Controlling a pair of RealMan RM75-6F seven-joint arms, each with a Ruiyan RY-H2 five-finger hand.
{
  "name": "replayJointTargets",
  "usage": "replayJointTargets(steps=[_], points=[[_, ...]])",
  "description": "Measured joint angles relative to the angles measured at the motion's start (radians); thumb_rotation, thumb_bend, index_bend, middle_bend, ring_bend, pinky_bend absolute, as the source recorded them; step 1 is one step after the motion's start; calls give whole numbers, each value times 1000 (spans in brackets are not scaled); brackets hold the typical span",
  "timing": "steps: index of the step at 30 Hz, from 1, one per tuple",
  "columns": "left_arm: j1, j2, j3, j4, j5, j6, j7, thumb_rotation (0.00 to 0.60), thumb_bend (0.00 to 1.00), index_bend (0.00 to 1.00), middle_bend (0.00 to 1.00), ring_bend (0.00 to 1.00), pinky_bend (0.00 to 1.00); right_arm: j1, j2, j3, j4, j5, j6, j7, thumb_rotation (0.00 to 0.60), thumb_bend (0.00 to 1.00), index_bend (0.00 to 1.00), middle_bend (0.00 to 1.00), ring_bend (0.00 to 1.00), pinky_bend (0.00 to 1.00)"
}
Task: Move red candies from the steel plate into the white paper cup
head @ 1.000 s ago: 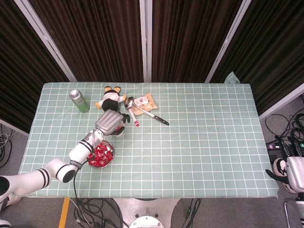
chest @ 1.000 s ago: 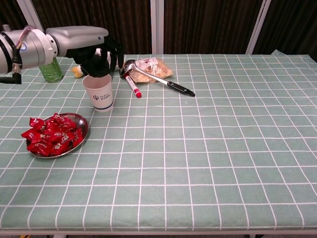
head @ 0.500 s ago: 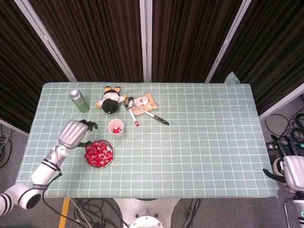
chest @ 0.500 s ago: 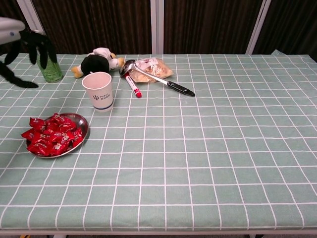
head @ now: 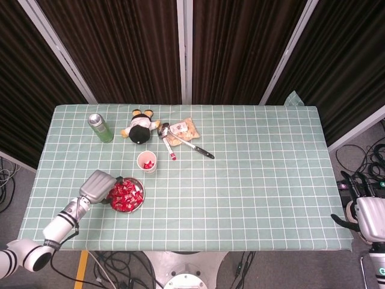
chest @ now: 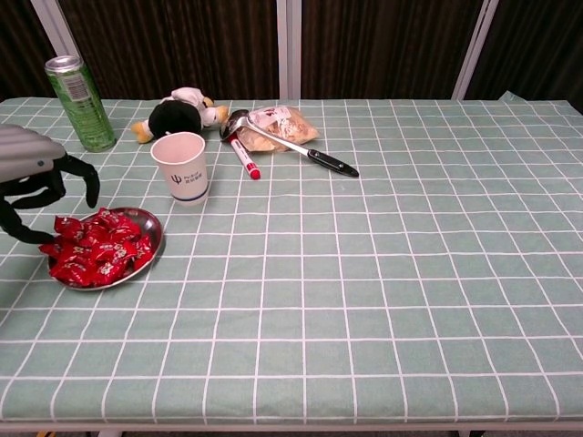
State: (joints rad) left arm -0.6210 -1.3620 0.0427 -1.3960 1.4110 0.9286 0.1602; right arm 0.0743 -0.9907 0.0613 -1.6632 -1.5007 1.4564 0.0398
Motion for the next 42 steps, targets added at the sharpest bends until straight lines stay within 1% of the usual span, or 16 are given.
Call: replayJointTargets(steps=[6,12,26,42], points=[[-20,-27,-13,13,-40,-57,18,600,246,457,976,908,1000,2,0,1,-1,2,-3,-2,600,17,56,257,47,237],[-32,-53,-25,41,-77,-87,63,600,279,491,985,918,1000,3,1,1,2,7,-6,2,600,16,56,259,48,238],[-24,-48,-24,41,-105,-89,109,600,304,511,985,917,1000,4,2,-2,2,5,-8,4,600,17,56,261,47,241],[-21,-65,-17,58,-114,-94,154,600,330,545,985,918,1000,-2,7,-5,-9,3,-1,-5,600,17,56,265,48,246]])
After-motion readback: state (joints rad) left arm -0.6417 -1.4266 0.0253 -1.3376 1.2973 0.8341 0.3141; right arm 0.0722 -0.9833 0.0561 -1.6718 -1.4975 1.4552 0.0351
